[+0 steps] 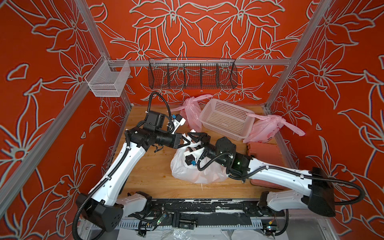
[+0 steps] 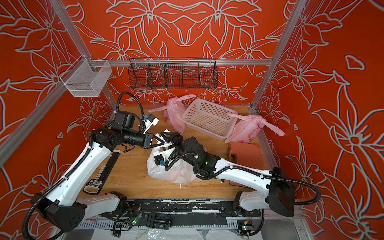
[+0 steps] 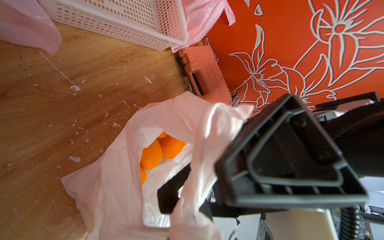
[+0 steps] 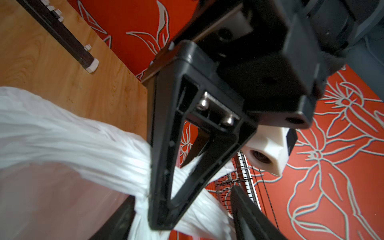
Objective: Place the oranges into plastic bags & tie knots
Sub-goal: Tie the plastic bag at the center of the board.
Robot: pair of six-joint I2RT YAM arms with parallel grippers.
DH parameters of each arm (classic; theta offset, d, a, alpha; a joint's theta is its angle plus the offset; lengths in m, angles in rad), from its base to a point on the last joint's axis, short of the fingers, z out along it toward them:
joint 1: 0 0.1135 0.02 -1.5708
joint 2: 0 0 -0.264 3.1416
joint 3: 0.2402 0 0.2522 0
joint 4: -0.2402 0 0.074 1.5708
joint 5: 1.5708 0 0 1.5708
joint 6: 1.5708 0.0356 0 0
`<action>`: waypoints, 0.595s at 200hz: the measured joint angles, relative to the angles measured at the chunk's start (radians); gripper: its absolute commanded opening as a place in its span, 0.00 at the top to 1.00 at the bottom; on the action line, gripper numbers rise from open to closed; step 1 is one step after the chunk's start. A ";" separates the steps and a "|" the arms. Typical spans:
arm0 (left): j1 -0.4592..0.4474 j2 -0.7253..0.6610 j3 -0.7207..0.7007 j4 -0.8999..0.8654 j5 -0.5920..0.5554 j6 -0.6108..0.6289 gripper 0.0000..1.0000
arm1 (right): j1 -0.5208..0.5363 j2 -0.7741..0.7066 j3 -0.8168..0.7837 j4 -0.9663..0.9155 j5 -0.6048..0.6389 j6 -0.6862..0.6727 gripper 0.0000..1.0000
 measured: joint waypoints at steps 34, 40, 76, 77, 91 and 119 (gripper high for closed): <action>0.000 -0.003 0.000 -0.007 0.001 0.006 0.84 | 0.000 0.009 0.000 -0.019 0.002 0.011 0.64; 0.000 -0.004 0.000 -0.006 0.002 0.007 0.83 | 0.000 0.010 0.000 -0.022 0.002 0.014 0.66; 0.001 -0.016 0.000 -0.016 -0.001 0.009 0.74 | -0.004 0.010 0.000 -0.040 0.008 0.032 0.82; 0.001 -0.016 0.000 -0.017 -0.001 0.008 0.74 | -0.004 0.010 0.000 -0.040 0.008 0.034 0.83; 0.001 -0.016 0.000 -0.024 -0.002 0.009 0.74 | -0.005 0.010 0.001 -0.040 0.009 0.043 0.88; 0.001 -0.018 0.000 -0.027 -0.006 0.011 0.71 | -0.005 0.010 0.001 -0.047 0.010 0.068 1.00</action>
